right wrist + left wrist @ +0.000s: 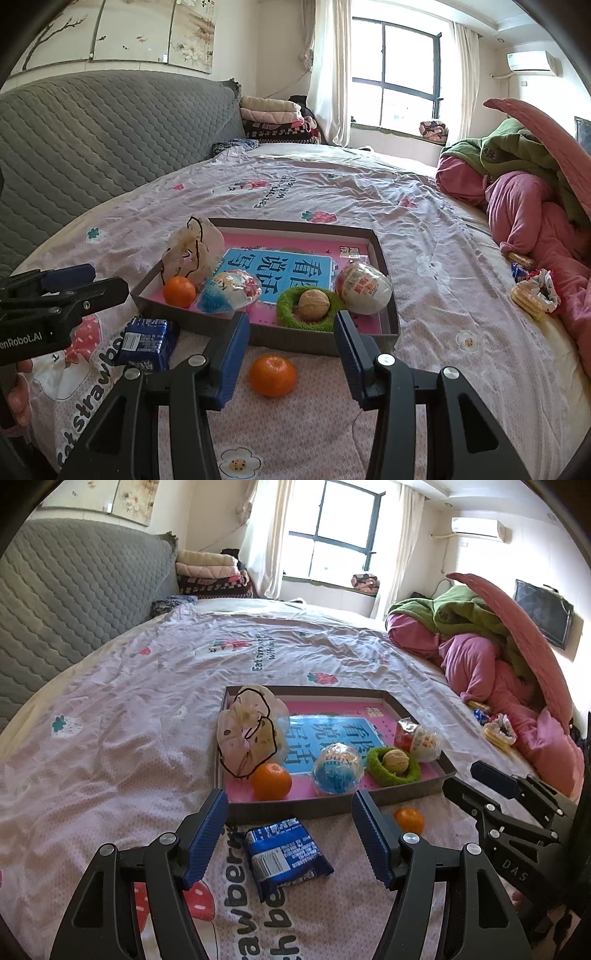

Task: Organize objects
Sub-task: 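Withdraw the left tool toward the blue biscuit packet while the right tool approaches the loose orange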

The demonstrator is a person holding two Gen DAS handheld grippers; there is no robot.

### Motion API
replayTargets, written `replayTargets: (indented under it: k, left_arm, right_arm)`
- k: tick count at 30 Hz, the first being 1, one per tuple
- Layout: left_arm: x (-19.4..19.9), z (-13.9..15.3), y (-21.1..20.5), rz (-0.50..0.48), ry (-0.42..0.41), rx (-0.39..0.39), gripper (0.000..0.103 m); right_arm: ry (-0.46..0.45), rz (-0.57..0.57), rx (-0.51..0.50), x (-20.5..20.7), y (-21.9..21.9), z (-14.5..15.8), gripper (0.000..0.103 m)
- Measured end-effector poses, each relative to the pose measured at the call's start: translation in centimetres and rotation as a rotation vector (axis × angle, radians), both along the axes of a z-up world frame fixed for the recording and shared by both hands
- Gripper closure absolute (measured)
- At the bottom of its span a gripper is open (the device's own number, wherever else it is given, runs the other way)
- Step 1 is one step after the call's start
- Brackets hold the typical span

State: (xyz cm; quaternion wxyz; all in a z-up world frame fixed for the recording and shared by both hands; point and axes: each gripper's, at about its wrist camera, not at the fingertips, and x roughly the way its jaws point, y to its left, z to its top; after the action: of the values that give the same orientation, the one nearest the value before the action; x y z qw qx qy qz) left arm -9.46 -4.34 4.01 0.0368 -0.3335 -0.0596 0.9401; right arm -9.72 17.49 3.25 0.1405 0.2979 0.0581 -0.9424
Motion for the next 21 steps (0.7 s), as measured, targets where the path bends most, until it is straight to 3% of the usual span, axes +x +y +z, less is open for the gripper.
replayTargets:
  k: [21]
  left_arm:
    - [1.2, -1.7, 0.6, -0.008, -0.046, -0.009, 0.032]
  right_arm:
    - [-0.027, 0.013, 0.007, 1.5, 0.2, -1.0, 0.055]
